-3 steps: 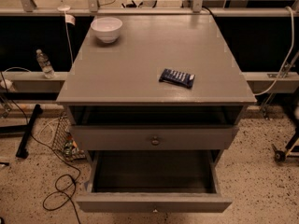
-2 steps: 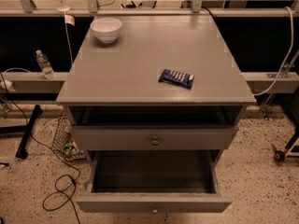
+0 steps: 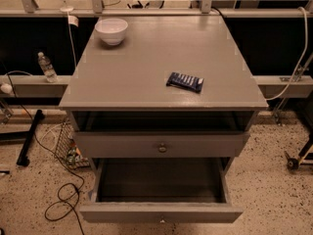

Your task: Close middle drawer

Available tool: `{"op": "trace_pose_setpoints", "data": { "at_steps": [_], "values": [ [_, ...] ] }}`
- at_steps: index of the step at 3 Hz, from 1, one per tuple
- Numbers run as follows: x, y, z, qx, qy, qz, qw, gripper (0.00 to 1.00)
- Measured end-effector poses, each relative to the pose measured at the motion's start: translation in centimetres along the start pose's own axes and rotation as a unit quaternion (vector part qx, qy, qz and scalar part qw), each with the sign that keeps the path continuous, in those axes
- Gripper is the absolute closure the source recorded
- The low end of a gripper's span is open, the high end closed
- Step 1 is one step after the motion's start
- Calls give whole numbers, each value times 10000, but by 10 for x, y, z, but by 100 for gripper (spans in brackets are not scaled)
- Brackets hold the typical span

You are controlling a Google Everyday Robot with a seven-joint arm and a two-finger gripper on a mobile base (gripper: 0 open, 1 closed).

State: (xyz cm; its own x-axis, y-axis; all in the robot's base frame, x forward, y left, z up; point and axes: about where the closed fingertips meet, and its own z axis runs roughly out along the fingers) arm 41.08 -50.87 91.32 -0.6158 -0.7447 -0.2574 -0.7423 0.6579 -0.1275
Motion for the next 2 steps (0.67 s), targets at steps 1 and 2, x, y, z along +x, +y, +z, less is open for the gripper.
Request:
{"op": "trace_pose_setpoints", "data": {
  "at_steps": [1, 2],
  "values": [
    [-17, -23, 47, 40, 37, 49, 10000, 0],
    [-108, -101, 219, 246, 370, 328, 9985, 0]
  ]
}}
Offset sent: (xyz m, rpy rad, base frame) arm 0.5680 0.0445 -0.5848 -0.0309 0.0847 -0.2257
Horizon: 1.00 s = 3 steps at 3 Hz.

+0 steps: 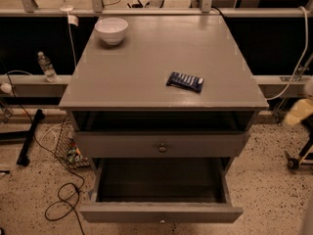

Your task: Close middle drawer

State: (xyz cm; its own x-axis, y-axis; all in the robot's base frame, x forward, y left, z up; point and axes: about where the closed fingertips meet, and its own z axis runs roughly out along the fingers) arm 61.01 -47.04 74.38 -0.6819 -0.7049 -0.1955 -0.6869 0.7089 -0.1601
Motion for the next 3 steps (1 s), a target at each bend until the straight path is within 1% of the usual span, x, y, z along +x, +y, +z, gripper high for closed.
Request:
{"op": "trace_pose_setpoints", "data": {
  "at_steps": [1, 2, 3],
  "values": [
    [-92, -67, 98, 661, -195, 368, 9969, 0],
    [-92, -67, 98, 658, -202, 368, 9969, 0],
    [-94, -72, 85, 909, -521, 426, 9936, 0]
  ]
}}
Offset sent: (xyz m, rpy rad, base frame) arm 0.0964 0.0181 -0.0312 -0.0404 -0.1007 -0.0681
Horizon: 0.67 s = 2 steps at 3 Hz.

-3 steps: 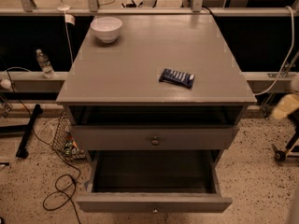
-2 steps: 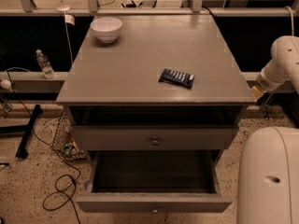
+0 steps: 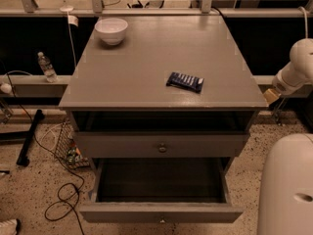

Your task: Close middle drawer

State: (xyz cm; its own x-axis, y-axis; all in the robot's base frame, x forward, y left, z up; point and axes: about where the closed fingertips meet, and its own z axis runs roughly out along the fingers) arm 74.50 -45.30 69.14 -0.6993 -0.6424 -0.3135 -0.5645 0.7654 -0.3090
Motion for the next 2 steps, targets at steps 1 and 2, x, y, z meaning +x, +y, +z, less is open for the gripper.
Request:
{"op": "trace_pose_setpoints", "data": {
  "at_steps": [1, 2],
  "values": [
    [3, -3, -1, -4, -44, 50, 10000, 0],
    [12, -23, -31, 193, -433, 223, 9986, 0]
  ]
}}
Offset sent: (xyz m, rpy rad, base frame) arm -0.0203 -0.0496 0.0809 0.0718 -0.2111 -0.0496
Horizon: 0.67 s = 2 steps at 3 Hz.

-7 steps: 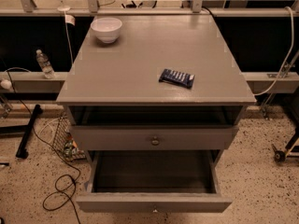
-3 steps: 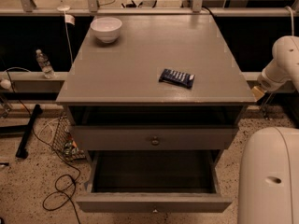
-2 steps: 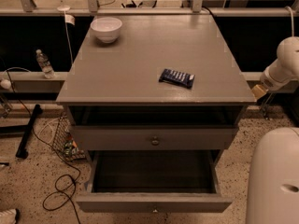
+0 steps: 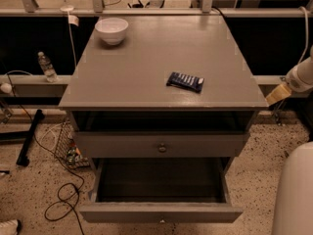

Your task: Close middle drawer

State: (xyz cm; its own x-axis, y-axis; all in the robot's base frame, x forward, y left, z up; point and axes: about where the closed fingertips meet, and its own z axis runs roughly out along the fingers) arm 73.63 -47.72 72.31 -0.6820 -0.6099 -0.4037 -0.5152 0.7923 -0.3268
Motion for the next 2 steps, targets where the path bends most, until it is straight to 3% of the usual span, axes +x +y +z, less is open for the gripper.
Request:
{"op": "trace_pose_setpoints", "data": {
  "at_steps": [1, 2],
  "values": [
    [0, 0, 0, -2, 1, 0, 10000, 0],
    [-3, -14, -21, 194, -133, 23, 9997, 0]
  ]
}}
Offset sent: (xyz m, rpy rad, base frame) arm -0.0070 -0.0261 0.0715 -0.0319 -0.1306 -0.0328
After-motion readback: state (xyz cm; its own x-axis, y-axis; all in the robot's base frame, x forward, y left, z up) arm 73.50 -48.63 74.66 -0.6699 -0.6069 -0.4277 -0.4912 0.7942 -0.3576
